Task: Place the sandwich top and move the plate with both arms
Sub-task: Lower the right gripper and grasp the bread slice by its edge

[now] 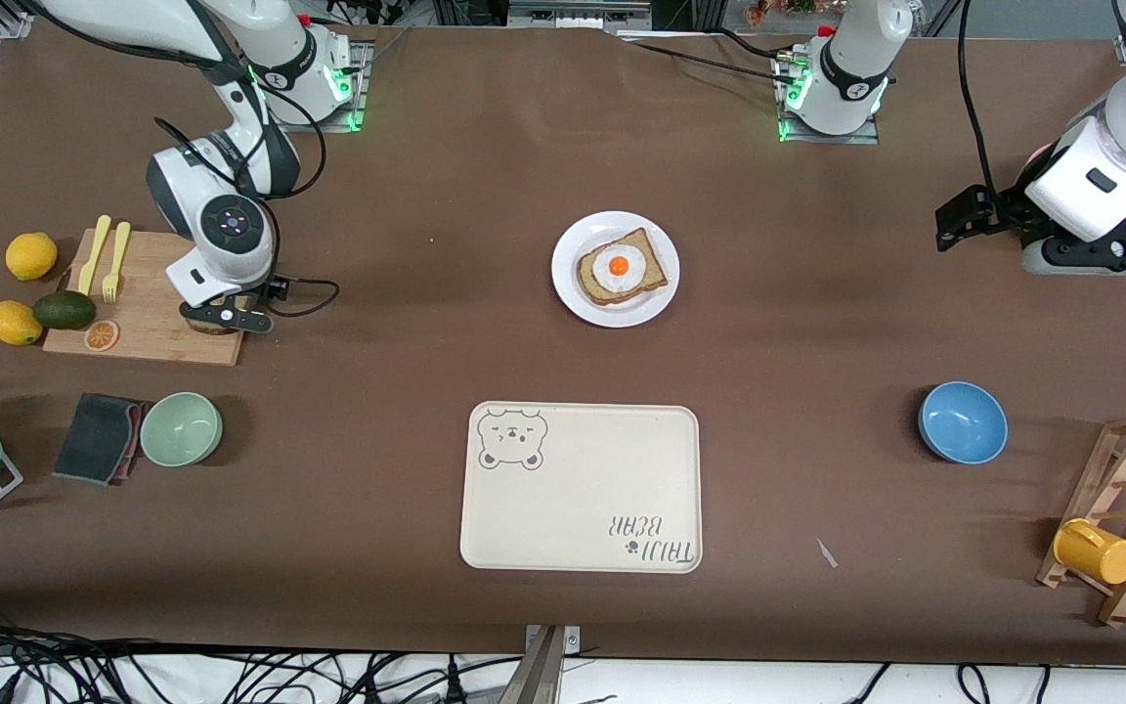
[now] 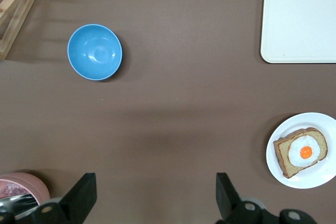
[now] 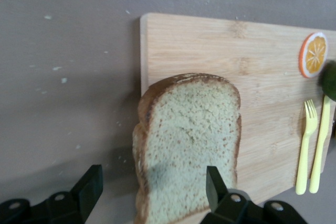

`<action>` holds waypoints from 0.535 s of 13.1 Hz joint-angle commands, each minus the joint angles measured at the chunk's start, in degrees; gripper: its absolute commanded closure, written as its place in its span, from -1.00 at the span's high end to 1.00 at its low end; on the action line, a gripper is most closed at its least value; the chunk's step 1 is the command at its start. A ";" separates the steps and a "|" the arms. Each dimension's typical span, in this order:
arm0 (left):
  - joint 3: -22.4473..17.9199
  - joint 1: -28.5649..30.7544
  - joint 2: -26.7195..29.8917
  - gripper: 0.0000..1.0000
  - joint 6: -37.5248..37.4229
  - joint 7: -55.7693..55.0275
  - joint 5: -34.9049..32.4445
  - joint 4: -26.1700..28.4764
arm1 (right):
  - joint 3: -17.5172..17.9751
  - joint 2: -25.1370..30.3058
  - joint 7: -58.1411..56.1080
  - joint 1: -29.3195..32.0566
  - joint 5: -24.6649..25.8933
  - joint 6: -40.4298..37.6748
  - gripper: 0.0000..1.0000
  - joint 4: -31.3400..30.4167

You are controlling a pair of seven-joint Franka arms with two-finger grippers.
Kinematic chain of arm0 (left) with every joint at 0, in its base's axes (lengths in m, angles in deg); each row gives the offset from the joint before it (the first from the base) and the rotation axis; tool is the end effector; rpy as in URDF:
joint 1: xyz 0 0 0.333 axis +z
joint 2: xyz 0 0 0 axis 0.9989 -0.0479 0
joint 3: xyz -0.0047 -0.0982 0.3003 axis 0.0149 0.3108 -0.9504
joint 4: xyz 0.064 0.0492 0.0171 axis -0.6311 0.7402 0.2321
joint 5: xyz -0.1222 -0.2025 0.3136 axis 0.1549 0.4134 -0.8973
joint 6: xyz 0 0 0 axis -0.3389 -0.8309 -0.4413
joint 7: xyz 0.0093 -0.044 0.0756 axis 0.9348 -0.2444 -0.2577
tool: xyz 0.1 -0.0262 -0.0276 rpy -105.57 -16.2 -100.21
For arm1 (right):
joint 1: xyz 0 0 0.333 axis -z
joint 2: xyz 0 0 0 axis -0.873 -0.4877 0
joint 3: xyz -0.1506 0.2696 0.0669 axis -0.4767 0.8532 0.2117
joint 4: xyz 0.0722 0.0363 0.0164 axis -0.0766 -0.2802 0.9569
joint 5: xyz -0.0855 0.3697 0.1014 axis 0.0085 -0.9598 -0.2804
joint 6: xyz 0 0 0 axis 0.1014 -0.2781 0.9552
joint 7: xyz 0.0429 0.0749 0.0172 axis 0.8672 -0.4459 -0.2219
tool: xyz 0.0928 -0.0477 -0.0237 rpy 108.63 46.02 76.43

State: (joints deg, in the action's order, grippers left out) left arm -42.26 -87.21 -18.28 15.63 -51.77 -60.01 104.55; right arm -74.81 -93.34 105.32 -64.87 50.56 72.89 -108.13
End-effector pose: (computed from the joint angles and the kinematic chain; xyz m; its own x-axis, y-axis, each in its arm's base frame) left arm 0.5487 -0.0567 0.5886 0.9968 -0.0035 -0.0797 -0.0045 -0.9999 -0.0119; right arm 0.4687 0.0513 0.1885 0.9915 -0.1164 -0.0580 -0.0739 -0.8713 0.4852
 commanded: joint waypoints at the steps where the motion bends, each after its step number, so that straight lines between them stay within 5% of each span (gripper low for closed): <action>1: 0.34 0.31 0.07 1.00 -0.99 0.54 0.06 -0.71 | 0.25 -1.40 5.07 0.20 4.29 1.16 0.53 -0.03; 3: 0.34 0.31 0.07 1.00 -0.99 0.54 0.06 -0.71 | 0.25 -1.40 5.16 0.20 4.30 0.98 0.27 -0.11; 7: 0.34 0.31 0.07 1.00 -0.99 0.54 0.06 -0.71 | 0.25 -1.31 5.51 0.11 4.38 -0.25 -0.81 -0.11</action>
State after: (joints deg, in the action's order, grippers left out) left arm -42.26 -87.21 -18.28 15.63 -51.77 -60.01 104.55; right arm -74.83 -95.30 109.19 -64.87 53.46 73.22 -107.99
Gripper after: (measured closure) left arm 0.000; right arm 0.612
